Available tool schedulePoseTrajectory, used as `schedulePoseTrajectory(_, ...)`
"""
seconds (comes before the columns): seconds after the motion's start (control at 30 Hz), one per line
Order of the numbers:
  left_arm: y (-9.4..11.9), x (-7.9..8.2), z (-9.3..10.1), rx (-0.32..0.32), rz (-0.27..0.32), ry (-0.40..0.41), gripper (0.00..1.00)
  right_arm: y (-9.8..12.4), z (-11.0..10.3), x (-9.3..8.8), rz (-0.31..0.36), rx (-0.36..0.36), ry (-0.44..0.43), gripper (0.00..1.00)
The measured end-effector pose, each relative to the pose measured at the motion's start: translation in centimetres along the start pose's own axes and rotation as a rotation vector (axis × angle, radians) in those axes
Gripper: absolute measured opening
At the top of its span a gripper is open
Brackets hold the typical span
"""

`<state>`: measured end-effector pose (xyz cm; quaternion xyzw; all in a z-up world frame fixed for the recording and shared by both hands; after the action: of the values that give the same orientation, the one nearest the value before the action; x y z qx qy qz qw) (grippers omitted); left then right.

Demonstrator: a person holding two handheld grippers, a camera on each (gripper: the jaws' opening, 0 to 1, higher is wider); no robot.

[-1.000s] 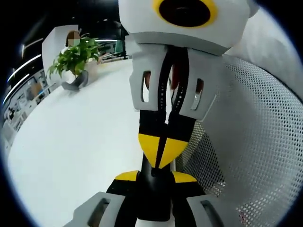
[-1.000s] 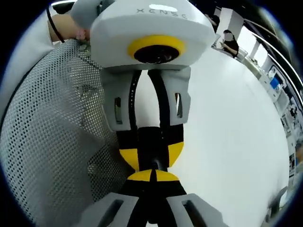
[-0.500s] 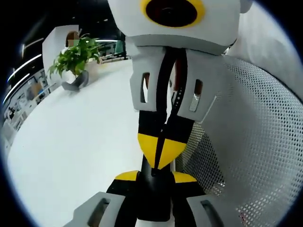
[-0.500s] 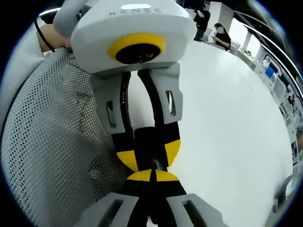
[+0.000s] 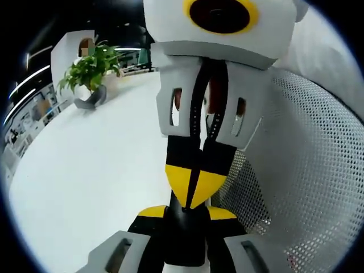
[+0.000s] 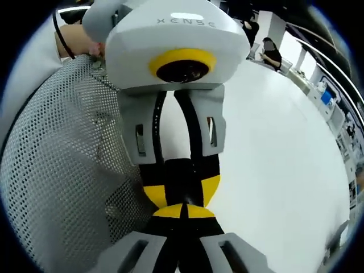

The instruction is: Press the specified remote control buttons in sequence, fully releasing each button before pressing the next.

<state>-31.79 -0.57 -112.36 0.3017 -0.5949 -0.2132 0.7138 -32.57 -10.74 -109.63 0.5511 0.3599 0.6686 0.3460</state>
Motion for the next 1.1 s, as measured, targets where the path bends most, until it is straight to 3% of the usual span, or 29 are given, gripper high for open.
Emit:
schedulePoseTrajectory(0.37, 0.0, 0.1, 0.0, 0.000, -0.003, -0.001, 0.24, -0.3, 0.4, 0.5, -0.049, 0.035, 0.095, 0.00)
schedulePoseTrajectory(0.47, 0.0, 0.2, 0.1, 0.006, -0.012, -0.001, 0.24, -0.3, 0.7, 0.6, -0.058, 0.047, 0.072, 0.00)
schedulePoseTrajectory(0.6, 0.0, 0.2, 0.1, 0.009, -0.013, 0.002, 0.24, -0.2, 0.6, 0.1, -0.020, 0.036, 0.038, 0.00)
schedulePoseTrajectory(0.7, 0.0, 0.1, 0.1, 0.009, -0.013, 0.006, 0.24, -0.1, 0.6, -0.5, 0.066, 0.041, -0.031, 0.00)
schedulePoseTrajectory(0.77, 0.0, 0.1, 0.1, 0.010, -0.014, 0.007, 0.24, 0.1, 0.7, -1.5, 0.152, 0.053, -0.171, 0.00)
schedulePoseTrajectory(0.8, 0.0, 0.1, 0.1, 0.010, -0.013, 0.008, 0.24, 0.2, 0.7, -1.8, 0.165, 0.062, -0.194, 0.00)
schedulePoseTrajectory(0.87, 0.0, 0.1, 0.1, 0.012, -0.013, 0.008, 0.24, 0.6, 0.6, -2.4, 0.159, 0.064, -0.171, 0.00)
schedulePoseTrajectory(0.93, 0.0, 0.2, 0.2, 0.012, -0.014, 0.008, 0.24, 1.1, 0.3, -2.9, 0.129, 0.064, -0.064, 0.00)
schedulePoseTrajectory(1.0, 0.0, 0.2, 0.2, 0.010, -0.012, 0.009, 0.24, 1.4, 0.0, -3.1, 0.134, 0.058, -0.074, 0.01)
schedulePoseTrajectory(1.1, 0.0, 0.2, 0.2, 0.009, -0.010, 0.006, 0.24, 1.7, 0.0, -3.6, 0.123, 0.048, -0.087, 0.11)
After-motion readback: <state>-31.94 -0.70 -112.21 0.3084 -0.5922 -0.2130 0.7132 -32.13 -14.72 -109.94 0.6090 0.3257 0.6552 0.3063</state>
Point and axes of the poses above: the point that each gripper's makers call its tool centre point, and the gripper's own axes: y roughly backward along the fingers, z roughly to its right, x roughly out of its top, the point moved 10 cm from there along y, roughly backward along the fingers, and after that the axes turned 8 degrees about y, right-handed, at the moved point
